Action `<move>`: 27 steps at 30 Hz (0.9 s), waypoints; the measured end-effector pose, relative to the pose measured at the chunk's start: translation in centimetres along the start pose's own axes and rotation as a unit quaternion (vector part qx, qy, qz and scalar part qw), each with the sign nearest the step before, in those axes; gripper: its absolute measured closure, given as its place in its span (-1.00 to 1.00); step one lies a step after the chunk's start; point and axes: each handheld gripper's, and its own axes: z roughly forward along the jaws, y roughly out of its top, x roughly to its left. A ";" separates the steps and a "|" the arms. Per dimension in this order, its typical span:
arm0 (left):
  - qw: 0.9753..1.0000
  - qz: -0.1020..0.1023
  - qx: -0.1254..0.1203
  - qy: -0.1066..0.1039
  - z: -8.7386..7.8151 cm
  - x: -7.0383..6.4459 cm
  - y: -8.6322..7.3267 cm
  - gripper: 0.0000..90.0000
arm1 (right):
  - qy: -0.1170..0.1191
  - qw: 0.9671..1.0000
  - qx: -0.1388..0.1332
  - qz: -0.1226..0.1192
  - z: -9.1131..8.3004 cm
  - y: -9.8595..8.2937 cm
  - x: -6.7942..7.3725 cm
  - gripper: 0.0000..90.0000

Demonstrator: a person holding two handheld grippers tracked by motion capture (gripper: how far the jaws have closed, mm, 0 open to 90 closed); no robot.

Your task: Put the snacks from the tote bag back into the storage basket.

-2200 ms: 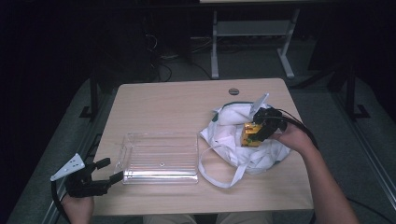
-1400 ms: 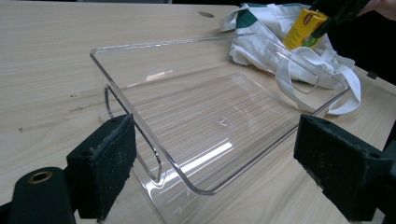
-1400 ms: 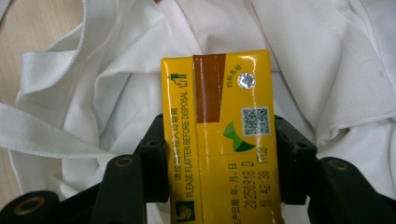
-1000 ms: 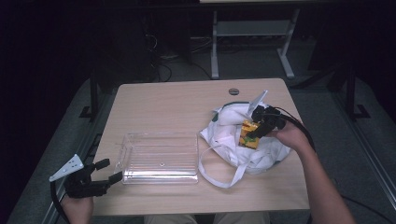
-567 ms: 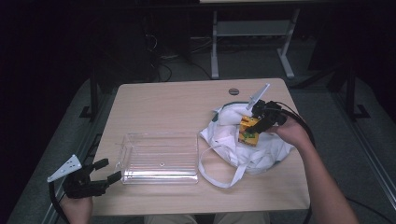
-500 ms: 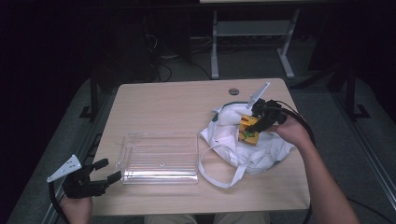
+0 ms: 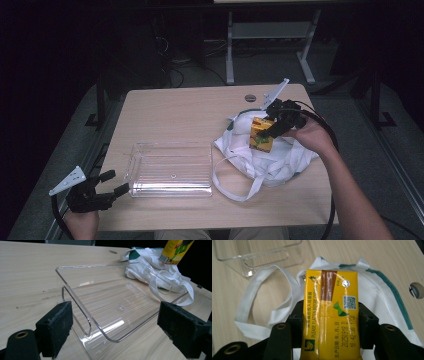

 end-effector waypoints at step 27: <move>1.000 -0.002 -0.001 0.003 -0.2 0.2 -0.1 -0.72 | 0.028 0.997 -0.014 -0.074 -1.6 6.8 6.2 0.13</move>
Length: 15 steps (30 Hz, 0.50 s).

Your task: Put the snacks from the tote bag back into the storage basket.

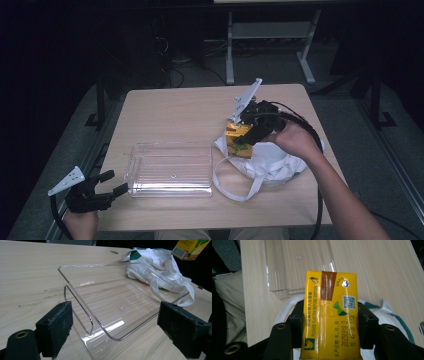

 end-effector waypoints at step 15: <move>1.000 -0.006 -0.005 0.000 0.0 0.1 0.0 -0.72 | 0.034 0.998 -0.003 -0.061 2.3 4.4 3.2 0.13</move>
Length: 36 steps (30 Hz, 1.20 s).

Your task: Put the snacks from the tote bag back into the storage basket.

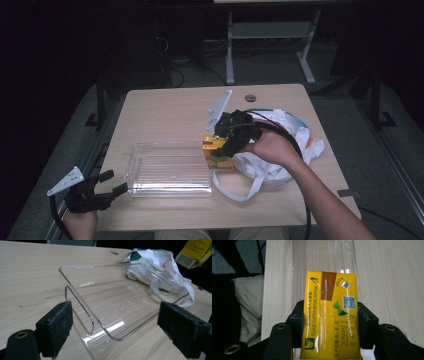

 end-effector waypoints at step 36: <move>1.000 -0.002 -0.003 0.001 -0.1 0.3 -0.1 -0.72 | 0.036 0.999 -0.018 -0.008 3.5 3.1 0.3 0.13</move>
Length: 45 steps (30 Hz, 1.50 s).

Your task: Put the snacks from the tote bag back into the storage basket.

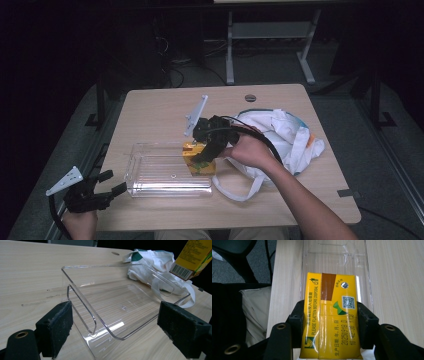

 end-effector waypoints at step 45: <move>1.000 -0.002 -0.003 -0.003 -0.1 0.1 0.0 -0.72 | 0.024 0.999 0.018 0.014 5.4 -0.3 -0.3 0.13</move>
